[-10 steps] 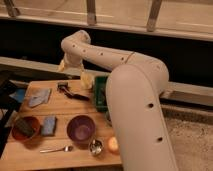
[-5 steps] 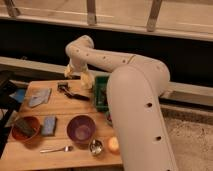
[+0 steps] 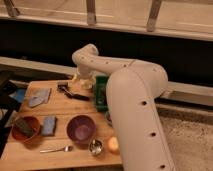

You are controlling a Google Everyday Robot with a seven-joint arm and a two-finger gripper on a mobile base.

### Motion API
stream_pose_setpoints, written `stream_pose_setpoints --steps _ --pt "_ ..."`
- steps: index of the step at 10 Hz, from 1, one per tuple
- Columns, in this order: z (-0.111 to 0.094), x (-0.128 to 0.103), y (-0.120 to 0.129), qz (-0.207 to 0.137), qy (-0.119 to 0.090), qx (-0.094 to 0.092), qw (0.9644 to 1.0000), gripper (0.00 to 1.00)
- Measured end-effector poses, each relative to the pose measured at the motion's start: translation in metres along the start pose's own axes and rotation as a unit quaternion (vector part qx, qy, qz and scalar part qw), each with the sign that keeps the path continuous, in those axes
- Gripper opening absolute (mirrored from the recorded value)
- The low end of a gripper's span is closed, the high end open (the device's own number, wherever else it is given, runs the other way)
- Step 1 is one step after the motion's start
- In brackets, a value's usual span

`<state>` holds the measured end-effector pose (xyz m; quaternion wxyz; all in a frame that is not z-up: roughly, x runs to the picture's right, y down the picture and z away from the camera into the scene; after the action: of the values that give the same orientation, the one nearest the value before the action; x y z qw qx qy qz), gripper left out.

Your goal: Place banana in table surface

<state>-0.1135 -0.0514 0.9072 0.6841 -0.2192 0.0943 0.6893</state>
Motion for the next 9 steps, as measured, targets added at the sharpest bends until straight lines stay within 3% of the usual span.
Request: stream_pose_setpoints --steps 6,9 --pt "0.003 0.003 0.001 -0.003 0.006 -0.004 1.0000 0.18" --pt "-0.010 0.007 -0.001 -0.005 0.004 -0.005 1.0000 0.17"
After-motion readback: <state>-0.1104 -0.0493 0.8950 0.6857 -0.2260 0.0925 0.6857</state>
